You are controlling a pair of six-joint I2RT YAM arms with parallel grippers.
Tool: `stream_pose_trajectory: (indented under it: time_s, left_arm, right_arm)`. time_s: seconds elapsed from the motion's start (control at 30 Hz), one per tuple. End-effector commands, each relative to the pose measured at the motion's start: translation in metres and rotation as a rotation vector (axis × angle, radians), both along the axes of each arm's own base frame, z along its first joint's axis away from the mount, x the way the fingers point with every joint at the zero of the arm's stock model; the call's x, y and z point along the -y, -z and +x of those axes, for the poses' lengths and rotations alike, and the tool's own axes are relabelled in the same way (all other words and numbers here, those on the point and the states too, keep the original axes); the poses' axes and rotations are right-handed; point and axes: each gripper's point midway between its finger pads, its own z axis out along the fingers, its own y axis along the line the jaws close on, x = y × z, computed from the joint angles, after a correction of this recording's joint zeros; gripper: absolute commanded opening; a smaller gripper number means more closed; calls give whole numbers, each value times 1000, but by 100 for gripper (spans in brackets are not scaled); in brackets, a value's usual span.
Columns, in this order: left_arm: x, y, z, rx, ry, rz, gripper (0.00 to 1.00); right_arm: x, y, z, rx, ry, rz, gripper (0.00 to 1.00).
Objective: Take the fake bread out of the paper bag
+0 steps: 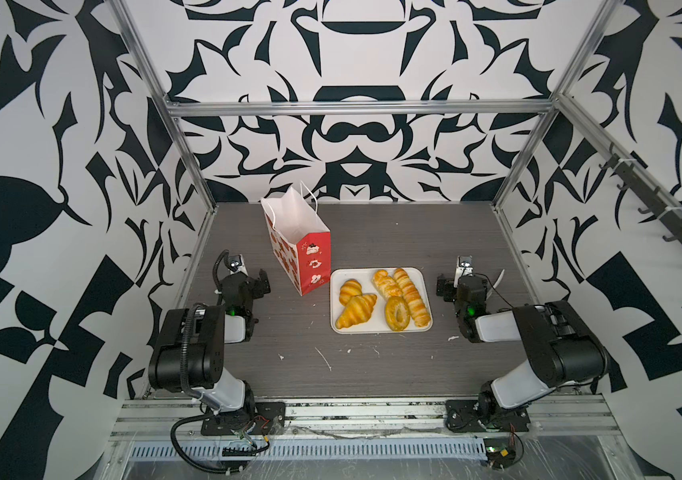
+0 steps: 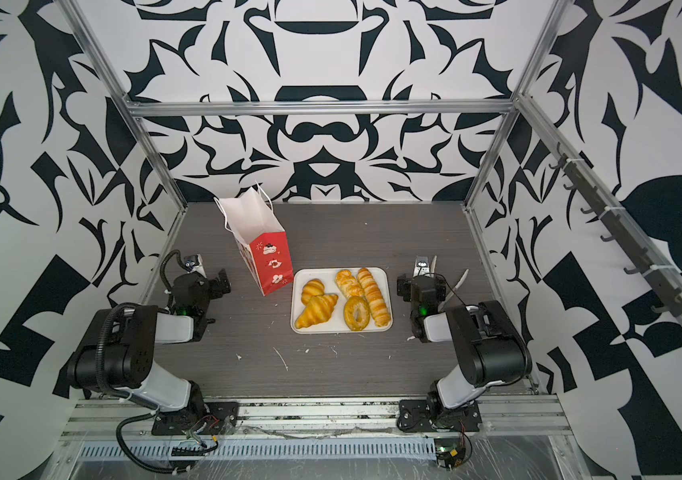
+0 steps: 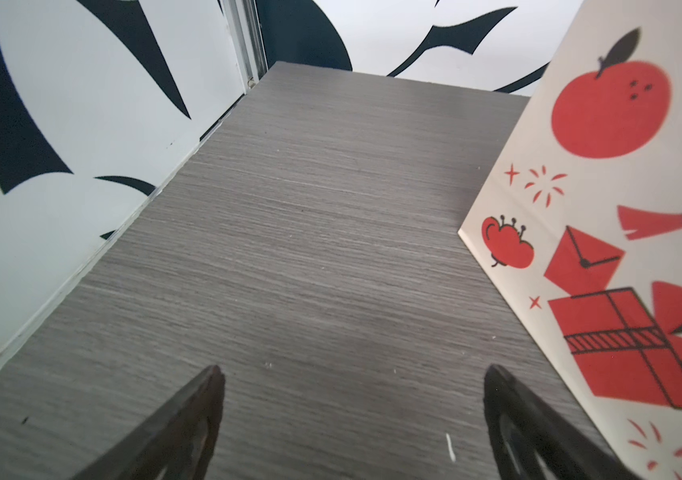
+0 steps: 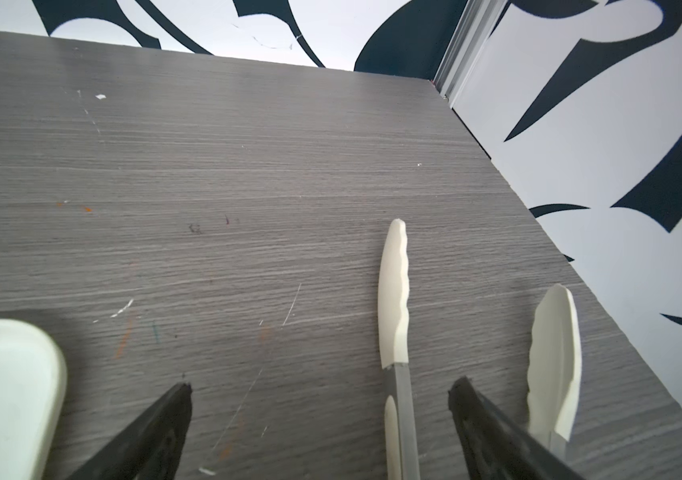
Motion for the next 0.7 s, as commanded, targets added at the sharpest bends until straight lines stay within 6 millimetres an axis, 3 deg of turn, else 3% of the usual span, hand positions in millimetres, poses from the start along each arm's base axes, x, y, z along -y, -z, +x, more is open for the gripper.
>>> stream_pose_trajectory:
  time_s: [0.0,0.67]
  left_arm:
    - [-1,-13,6,52,-5,-18,99]
    - [0,-10,8,36,8,-28,99]
  right_arm:
    - [2,-18,5,85,8,2,98]
    - [1,-18,5,81,0,1,99]
